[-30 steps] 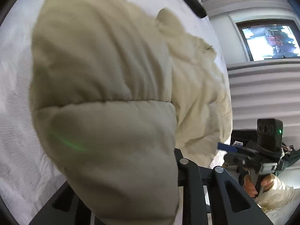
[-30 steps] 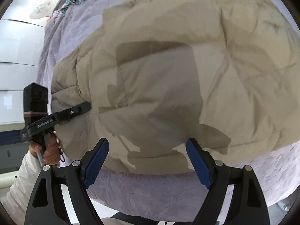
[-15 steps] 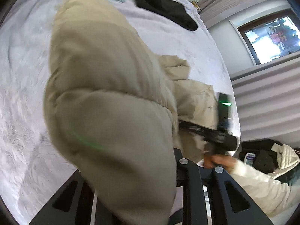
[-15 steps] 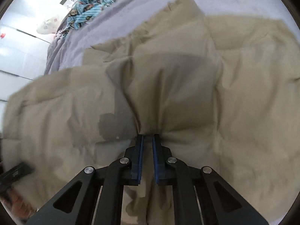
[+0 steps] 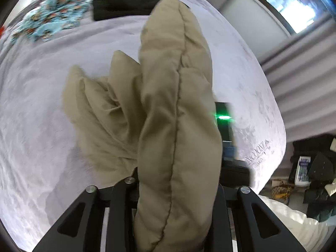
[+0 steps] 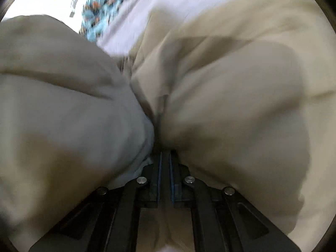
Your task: Fold large clothes
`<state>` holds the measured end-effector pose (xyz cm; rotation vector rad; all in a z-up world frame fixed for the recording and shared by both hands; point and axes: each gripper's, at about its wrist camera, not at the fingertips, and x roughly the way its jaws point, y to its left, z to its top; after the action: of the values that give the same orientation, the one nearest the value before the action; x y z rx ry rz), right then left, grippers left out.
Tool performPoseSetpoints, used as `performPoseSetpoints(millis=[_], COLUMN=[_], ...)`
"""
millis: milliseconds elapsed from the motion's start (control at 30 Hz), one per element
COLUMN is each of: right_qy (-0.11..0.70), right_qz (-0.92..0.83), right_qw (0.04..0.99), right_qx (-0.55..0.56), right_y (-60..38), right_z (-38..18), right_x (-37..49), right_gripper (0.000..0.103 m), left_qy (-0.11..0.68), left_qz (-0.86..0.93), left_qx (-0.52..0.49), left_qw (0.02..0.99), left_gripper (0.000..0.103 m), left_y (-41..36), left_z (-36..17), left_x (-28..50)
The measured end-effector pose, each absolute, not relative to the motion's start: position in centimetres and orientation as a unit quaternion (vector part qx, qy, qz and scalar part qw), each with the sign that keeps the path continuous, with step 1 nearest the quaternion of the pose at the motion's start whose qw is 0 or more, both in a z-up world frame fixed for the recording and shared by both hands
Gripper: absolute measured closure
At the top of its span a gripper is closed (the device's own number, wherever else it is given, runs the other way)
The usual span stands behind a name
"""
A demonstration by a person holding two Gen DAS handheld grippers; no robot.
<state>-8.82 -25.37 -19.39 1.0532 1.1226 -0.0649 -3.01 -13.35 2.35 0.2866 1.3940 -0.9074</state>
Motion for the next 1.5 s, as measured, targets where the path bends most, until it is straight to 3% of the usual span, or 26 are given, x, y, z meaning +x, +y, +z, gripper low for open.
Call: performPoseSetpoints(millis=[100, 133, 167, 200, 367, 433, 533, 567, 600, 667, 1100, 1333, 1500], right_qy=[0.478, 0.468, 0.463, 0.458, 0.442, 0.44, 0.445, 0.446, 0.445, 0.437, 0.455, 0.429, 0.408], right_qz=[-0.059, -0.068, -0.077, -0.086, -0.1, -0.096, -0.088, -0.085, -0.083, -0.078, 0.016, -0.098, -0.149], right_qw=[0.722, 0.72, 0.719, 0.718, 0.703, 0.698, 0.698, 0.7, 0.703, 0.714, 0.775, 0.752, 0.707], right_qx=[0.498, 0.507, 0.512, 0.517, 0.548, 0.557, 0.554, 0.551, 0.549, 0.541, 0.438, 0.491, 0.558], right_y=[-29.8, -31.0, -31.9, -32.8, -35.0, -35.2, -35.3, -35.2, -35.2, -34.7, -23.8, -24.7, -28.0], right_z=[-17.9, -17.6, -17.5, -17.5, -18.3, -18.6, -18.7, -18.5, -18.3, -17.3, -11.6, -13.5, -15.3], right_x=[-13.4, -15.2, -16.4, -17.8, -22.8, -23.9, -24.9, -25.1, -25.1, -26.0, -24.2, -23.4, -26.9], right_gripper=[0.095, 0.095, 0.095, 0.095, 0.095, 0.095, 0.087, 0.069, 0.039, 0.021, 0.021, 0.021, 0.021], left_qy=[0.623, 0.626, 0.634, 0.645, 0.671, 0.689, 0.702, 0.702, 0.701, 0.688, 0.66, 0.514, 0.504], left_qz=[-0.415, -0.429, -0.443, -0.458, -0.495, -0.501, -0.481, -0.478, -0.479, -0.491, -0.554, -0.548, -0.43], left_qx=[0.142, 0.142, 0.132, 0.117, 0.095, 0.064, 0.045, 0.045, 0.046, 0.053, 0.044, 0.08, 0.12], left_qw=[0.648, 0.635, 0.62, 0.6, 0.544, 0.52, 0.523, 0.525, 0.527, 0.532, 0.506, 0.656, 0.739], left_gripper=[0.074, 0.06, 0.039, 0.032, 0.029, 0.017, 0.017, 0.017, 0.017, 0.017, 0.017, 0.017, 0.017], left_y=[-17.7, -19.2, -20.6, -21.9, -25.0, -25.3, -25.9, -25.8, -25.5, -25.0, -27.7, -21.8, -15.3], left_z=[0.9, -0.1, -1.0, -2.1, -5.9, -6.9, -7.1, -6.9, -6.7, -5.8, -3.3, 5.5, 1.9], left_x=[-4.8, -5.3, -5.5, -5.6, -6.5, -6.3, -5.8, -5.8, -5.7, -5.7, -6.3, -2.6, 2.8])
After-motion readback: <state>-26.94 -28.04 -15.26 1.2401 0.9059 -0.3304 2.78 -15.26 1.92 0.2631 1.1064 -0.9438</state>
